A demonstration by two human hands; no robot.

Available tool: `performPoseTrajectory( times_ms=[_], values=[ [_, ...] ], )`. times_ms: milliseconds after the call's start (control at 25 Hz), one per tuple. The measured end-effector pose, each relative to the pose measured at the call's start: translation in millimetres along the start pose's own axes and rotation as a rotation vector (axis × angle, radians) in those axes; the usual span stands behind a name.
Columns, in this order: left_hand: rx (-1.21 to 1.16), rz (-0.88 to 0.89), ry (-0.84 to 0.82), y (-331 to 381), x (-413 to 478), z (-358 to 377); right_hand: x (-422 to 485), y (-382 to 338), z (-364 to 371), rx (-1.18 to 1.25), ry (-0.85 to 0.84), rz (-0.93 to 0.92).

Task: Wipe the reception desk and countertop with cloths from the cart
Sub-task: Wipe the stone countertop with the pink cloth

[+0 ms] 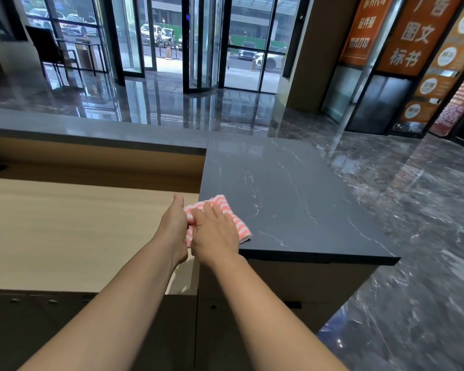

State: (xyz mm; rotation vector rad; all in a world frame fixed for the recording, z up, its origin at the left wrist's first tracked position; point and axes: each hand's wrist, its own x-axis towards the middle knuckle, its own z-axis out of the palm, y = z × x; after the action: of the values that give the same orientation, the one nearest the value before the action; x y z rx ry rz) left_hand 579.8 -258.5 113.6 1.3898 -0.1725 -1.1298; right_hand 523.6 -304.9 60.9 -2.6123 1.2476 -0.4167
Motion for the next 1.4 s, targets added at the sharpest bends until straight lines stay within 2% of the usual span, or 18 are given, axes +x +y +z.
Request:
performPoseTrajectory(
  times_ms=[120, 280, 440, 600, 760, 880, 1160, 1280, 1400],
  values=[
    [0.028, 0.004, 0.02, -3, -11, 9, -18, 19, -15, 0.011, 0.024, -0.086],
    [0.072, 0.054, 0.051, -5, -25, 18, -41, 77, -46, 0.024, 0.064, -0.031],
    [0.09, 0.074, 0.034, -10, -36, 19, -65, 154, -74, 0.091, 0.113, 0.21],
    [0.104, 0.061, 0.056, -16, -36, 10, -78, 215, -92, 0.021, 0.129, 0.41],
    [0.129, 0.044, 0.058, -22, -24, -2, -69, 203, -89, -0.044, 0.177, 0.568],
    [0.103, 0.032, 0.046, -23, -21, -6, -56, 158, -65, -0.119, 0.256, 0.627],
    [-0.063, -0.068, 0.013, -25, -11, -27, -39, 17, -5, -0.121, 0.216, 0.434],
    [-0.051, -0.119, -0.049, -23, -13, -35, -33, -26, 10, -0.057, 0.121, 0.251],
    [-0.063, -0.13, -0.062, -24, -11, -44, -32, -39, 9, -0.071, 0.036, 0.022]
  ],
)
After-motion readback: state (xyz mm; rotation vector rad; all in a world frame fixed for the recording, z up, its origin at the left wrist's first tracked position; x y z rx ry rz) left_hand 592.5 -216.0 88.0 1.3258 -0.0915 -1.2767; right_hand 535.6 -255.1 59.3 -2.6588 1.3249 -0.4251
